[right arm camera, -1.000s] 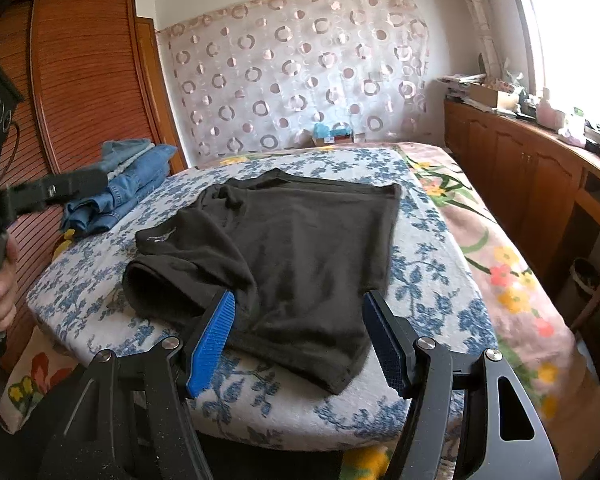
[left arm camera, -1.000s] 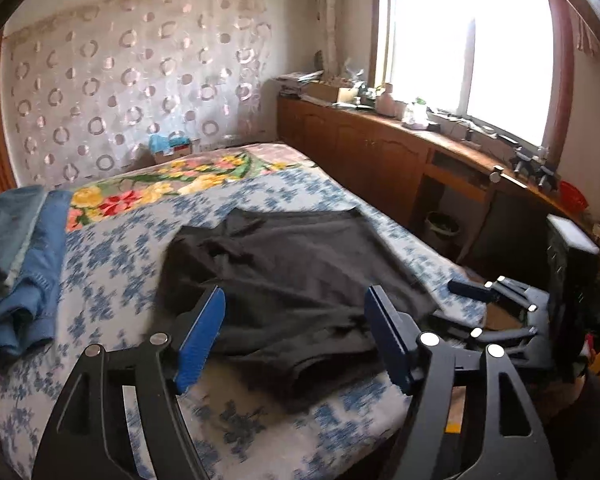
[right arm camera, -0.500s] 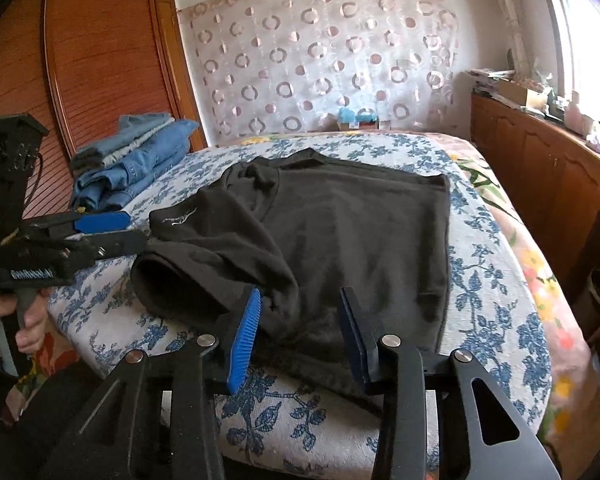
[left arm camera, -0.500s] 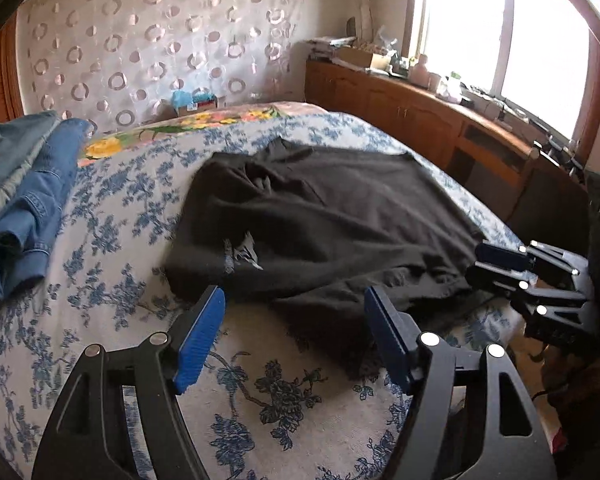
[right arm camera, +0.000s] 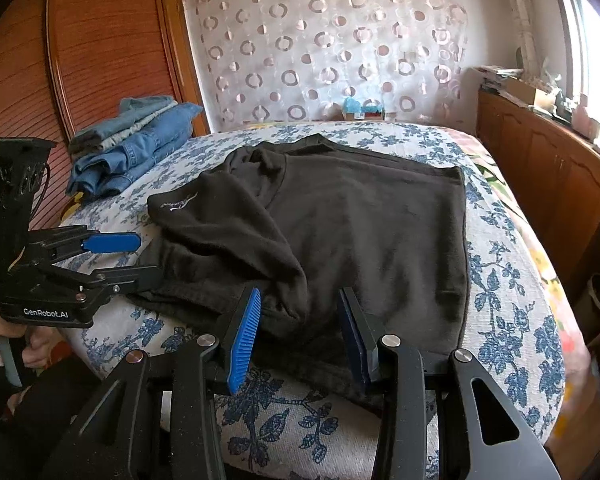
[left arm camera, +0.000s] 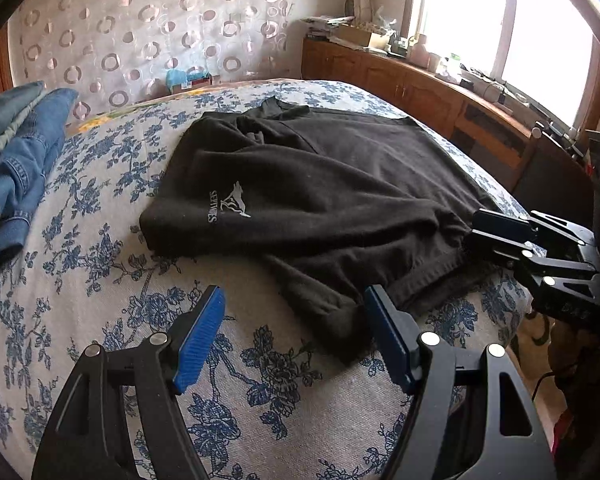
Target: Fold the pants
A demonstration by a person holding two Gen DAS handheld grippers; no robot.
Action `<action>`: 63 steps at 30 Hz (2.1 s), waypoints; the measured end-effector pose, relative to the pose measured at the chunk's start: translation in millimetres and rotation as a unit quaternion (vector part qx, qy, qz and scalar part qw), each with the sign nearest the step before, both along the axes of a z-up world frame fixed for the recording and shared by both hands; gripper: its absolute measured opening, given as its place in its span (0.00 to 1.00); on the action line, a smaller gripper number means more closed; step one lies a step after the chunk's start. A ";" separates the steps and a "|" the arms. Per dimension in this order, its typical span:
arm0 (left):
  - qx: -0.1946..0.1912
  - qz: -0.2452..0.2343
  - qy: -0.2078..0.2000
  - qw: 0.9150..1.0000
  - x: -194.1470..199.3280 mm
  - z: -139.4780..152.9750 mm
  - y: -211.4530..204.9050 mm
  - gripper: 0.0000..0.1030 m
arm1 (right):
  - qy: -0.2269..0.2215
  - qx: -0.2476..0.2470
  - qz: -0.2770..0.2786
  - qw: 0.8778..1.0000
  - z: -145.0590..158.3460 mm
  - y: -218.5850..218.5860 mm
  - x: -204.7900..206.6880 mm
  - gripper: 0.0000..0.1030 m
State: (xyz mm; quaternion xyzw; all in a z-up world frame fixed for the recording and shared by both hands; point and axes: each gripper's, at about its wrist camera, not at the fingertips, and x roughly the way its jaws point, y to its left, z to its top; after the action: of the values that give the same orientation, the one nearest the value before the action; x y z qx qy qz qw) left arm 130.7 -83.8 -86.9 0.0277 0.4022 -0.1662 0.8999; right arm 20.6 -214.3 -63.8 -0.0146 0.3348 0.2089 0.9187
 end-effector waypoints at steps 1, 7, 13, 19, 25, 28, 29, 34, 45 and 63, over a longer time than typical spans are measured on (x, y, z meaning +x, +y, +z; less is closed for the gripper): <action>-0.002 0.000 -0.002 1.000 -0.3 -0.4 0.3 0.71 | 0.000 -0.001 0.002 1.000 -0.4 1.1 1.1 0.38; 0.000 -0.001 -0.005 1.000 0.9 -0.3 -1.2 0.71 | 0.004 -0.024 0.022 0.999 -2.6 15.8 16.7 0.35; -0.002 -0.001 -0.009 1.000 -0.4 -0.5 -0.2 0.71 | 0.004 -0.040 0.033 0.999 -5.2 21.8 26.9 0.09; -0.009 0.010 -0.018 1.000 -6.0 10.1 2.5 0.71 | -0.024 -0.016 0.026 0.999 9.6 11.5 19.6 0.04; -0.018 0.009 -0.049 0.999 -17.4 32.6 5.5 0.71 | -0.079 -0.011 0.007 0.997 38.7 -3.1 -0.6 0.04; -0.021 0.012 -0.047 0.999 -17.6 33.6 7.3 0.71 | -0.091 -0.011 0.001 0.996 47.8 -12.4 -8.5 0.04; -0.022 0.013 -0.046 0.999 -17.5 33.4 7.7 0.71 | -0.094 -0.012 -0.002 0.996 50.0 -15.1 -11.3 0.04; -0.027 0.012 -0.044 0.999 -16.1 32.3 6.4 0.71 | -0.097 -0.011 -0.012 0.995 55.7 -29.9 -21.1 0.04; -0.028 0.008 -0.044 0.999 -15.9 33.0 3.5 0.71 | -0.071 -0.014 -0.028 0.997 49.0 -42.4 -42.8 0.04; -0.029 0.006 -0.040 0.999 -16.3 30.3 2.0 0.71 | -0.013 -0.003 -0.048 0.999 38.7 -57.5 -45.6 0.04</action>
State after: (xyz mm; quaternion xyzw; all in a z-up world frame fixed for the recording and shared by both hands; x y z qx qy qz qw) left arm 114.4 -81.8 -56.6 0.0062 0.3608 -0.1706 0.9169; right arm -25.1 -271.8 -25.1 -0.0042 0.3233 0.1638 0.9320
